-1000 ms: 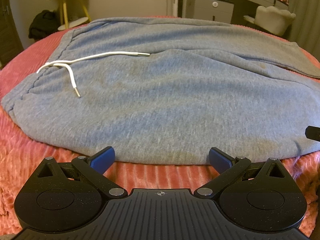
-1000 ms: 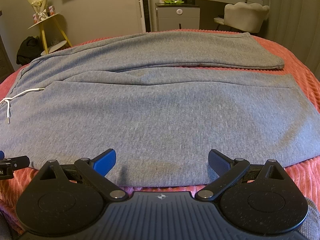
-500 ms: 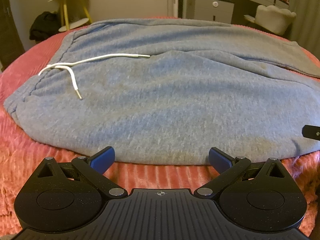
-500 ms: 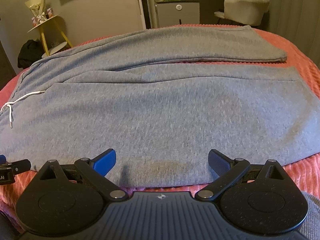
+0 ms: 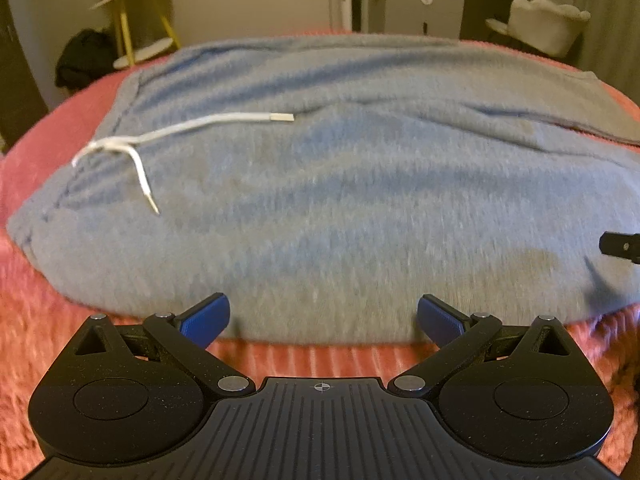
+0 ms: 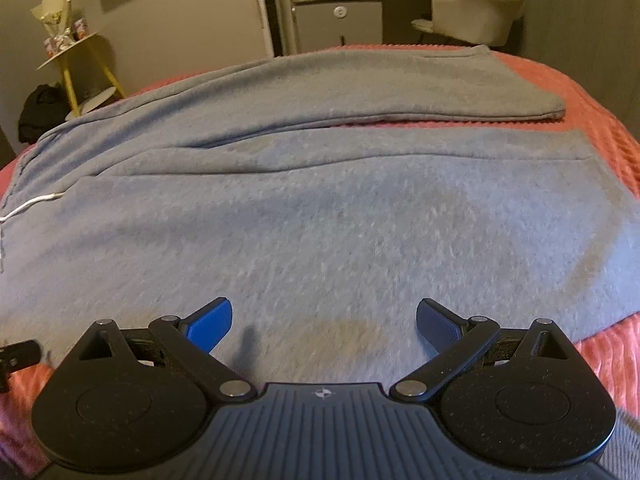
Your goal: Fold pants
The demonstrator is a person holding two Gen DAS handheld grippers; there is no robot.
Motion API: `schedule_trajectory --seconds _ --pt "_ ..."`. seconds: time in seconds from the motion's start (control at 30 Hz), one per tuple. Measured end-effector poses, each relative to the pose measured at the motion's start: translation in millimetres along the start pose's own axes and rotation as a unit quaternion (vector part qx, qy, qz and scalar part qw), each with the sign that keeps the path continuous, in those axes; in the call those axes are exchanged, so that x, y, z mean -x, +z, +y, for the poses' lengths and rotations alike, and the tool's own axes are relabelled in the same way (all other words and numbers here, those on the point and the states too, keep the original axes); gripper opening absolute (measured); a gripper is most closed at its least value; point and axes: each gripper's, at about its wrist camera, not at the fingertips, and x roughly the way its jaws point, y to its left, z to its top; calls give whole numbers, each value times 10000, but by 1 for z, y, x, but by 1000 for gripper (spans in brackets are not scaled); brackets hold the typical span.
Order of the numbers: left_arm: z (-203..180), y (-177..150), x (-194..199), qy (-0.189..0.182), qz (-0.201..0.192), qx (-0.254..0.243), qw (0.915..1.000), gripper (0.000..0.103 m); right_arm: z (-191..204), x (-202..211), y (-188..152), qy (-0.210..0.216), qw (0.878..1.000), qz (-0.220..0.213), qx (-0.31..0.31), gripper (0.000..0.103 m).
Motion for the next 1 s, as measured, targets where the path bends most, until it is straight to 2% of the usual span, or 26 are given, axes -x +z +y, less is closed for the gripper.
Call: schedule_trajectory --seconds 0.17,0.33,0.43,0.5,0.53,0.6,0.7,0.8,0.9,1.0 --pt "3 45 2 190 -582 371 9974 103 -16 -30 11 -17 9980 465 -429 99" --pt "11 101 -26 661 -1147 1064 9855 103 -18 -56 21 -284 9940 954 -463 99" --pt "25 116 -57 835 -1187 1303 9808 103 -11 -66 29 -421 9917 1195 -213 99" --pt "35 115 -76 1037 -1134 1239 9803 103 -12 -69 45 -288 9885 1486 56 99" --pt "41 111 -87 1156 -1191 1208 9787 103 -19 -68 59 -124 9894 1445 19 99" --pt "51 104 -94 1353 -1346 1261 9735 103 -38 -64 97 -38 9952 954 -233 99" --pt "62 105 -102 1443 -1526 1361 9682 103 -67 -77 171 -390 9964 278 -696 99" --pt "63 101 -110 1504 -1802 1389 9621 103 -93 -106 241 -608 9901 -277 -1235 96" --pt "65 98 -126 1382 -1643 1338 9675 103 -118 -154 303 -829 9789 -536 -1789 88" --pt "66 96 -139 1332 -1490 1336 9707 103 -144 -210 341 -1095 9644 -419 -2369 83"
